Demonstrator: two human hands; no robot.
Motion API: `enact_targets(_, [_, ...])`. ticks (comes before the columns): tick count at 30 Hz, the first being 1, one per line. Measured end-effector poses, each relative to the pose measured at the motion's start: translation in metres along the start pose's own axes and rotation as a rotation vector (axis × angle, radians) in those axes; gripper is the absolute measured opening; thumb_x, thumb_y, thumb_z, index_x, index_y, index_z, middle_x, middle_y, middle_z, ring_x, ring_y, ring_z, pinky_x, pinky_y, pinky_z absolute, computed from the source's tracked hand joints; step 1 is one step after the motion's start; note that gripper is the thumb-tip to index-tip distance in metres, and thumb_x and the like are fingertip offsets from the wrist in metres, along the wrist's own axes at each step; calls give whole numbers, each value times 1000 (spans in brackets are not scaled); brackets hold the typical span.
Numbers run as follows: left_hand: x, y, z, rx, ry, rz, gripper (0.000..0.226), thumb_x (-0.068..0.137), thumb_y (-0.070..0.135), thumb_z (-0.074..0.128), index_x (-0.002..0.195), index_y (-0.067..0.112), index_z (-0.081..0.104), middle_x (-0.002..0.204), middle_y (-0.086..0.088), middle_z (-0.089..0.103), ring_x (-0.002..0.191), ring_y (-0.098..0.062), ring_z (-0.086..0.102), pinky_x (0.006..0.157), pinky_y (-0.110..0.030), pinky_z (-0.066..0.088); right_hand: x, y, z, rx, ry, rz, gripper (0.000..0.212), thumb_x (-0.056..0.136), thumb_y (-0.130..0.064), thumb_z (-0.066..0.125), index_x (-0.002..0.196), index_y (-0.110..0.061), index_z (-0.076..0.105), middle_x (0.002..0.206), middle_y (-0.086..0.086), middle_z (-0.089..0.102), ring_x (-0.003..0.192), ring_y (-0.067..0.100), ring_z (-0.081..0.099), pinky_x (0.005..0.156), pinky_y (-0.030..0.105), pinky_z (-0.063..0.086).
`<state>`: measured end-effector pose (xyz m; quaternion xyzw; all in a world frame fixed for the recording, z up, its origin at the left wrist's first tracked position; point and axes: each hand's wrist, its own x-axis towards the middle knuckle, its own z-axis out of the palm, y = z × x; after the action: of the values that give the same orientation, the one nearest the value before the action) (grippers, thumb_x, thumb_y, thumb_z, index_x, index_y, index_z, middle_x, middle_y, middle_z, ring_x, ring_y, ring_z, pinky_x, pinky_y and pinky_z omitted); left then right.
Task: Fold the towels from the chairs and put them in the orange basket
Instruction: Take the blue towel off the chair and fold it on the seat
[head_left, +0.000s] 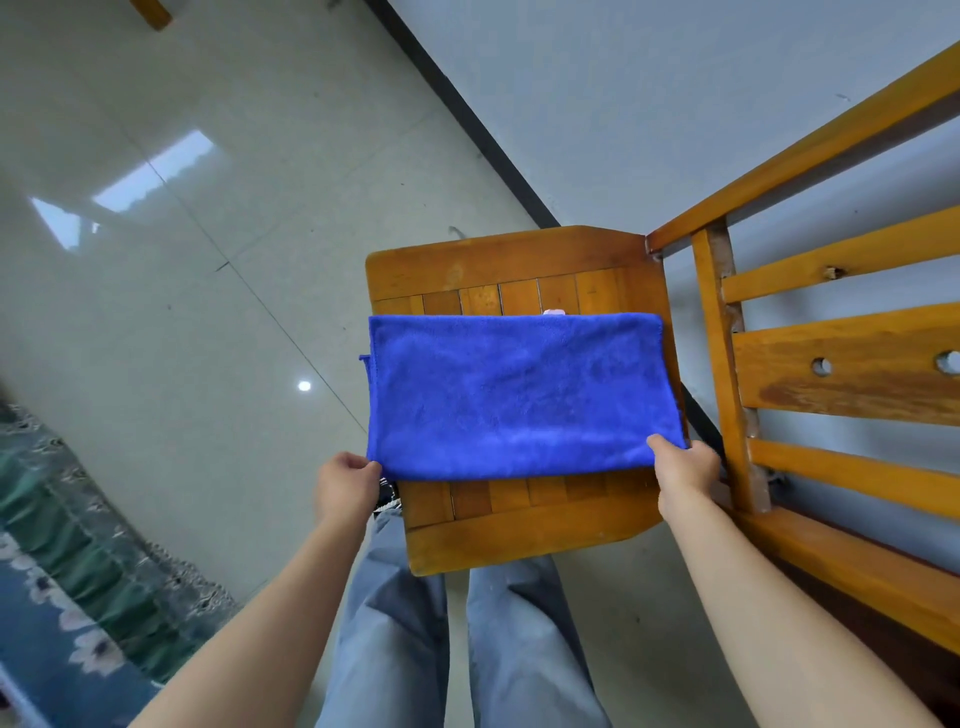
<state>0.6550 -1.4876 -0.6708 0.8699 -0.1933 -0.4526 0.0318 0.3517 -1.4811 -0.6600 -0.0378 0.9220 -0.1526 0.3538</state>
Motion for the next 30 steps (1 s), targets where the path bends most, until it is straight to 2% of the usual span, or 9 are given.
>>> enact_targets(4, [-14,-10,16,475,50,450,38,88,15,55,125,8,52,137,-16,44,124,-34,42,100,-42,37,-14,-4,-5,-75,177,-69,32,88,-16,58,115,0,53,116,19,60,102,36,59,80,38,48])
enact_targets(6, [-25,-13,30,616,-9,773,41,86,15,58,126,8,54,143,-17,41,131,-36,39,102,-46,37,-27,-8,-6,-76,209,-216,29,88,-13,58,113,0,54,115,17,60,103,34,58,79,34,45])
enact_targets(8, [-31,-13,39,755,-143,890,44,89,20,50,132,11,50,148,-11,36,137,-30,32,107,-45,32,-46,-13,-5,-64,201,-392,22,87,-10,58,107,-1,56,106,13,60,96,27,57,77,32,43])
enact_targets(10, [-31,-12,42,823,-293,790,49,95,25,41,143,16,34,154,0,24,143,-18,20,113,-37,22,-68,-14,1,-51,124,-531,10,86,-9,59,95,-8,54,95,7,57,86,21,54,72,27,43])
enact_targets(13, [-27,-6,37,646,-386,661,51,96,23,43,144,16,31,152,-1,29,141,-17,24,113,-33,23,-103,-9,20,-52,-71,-684,14,85,-7,63,84,-13,50,84,3,54,69,10,49,60,6,36])
enact_targets(15, [-26,2,31,526,-454,580,50,96,21,46,143,14,33,148,-3,37,137,-19,32,110,-33,28,-119,-5,38,-98,-187,-758,12,83,-9,65,85,-11,54,80,0,54,66,10,47,58,11,32])
enact_targets(22, [-15,22,14,85,-571,301,40,100,25,40,135,9,44,136,-7,50,123,-18,46,94,-22,33,-121,-7,85,-53,-487,-402,16,83,-9,61,79,-19,49,71,-7,52,73,17,49,60,22,39])
enact_targets(26, [-15,25,10,-82,-602,183,47,101,36,27,136,8,43,134,-9,53,129,-19,44,94,-25,29,-129,-15,83,4,-555,-490,12,85,-9,60,87,-15,51,75,-8,53,65,5,48,56,11,40])
enact_targets(30, [-12,23,9,-142,-596,104,56,99,48,18,137,13,42,132,-6,57,130,-19,42,105,-34,27,-136,-14,82,39,-563,-639,23,86,-8,61,77,-23,47,71,-12,51,62,-3,49,57,6,40])
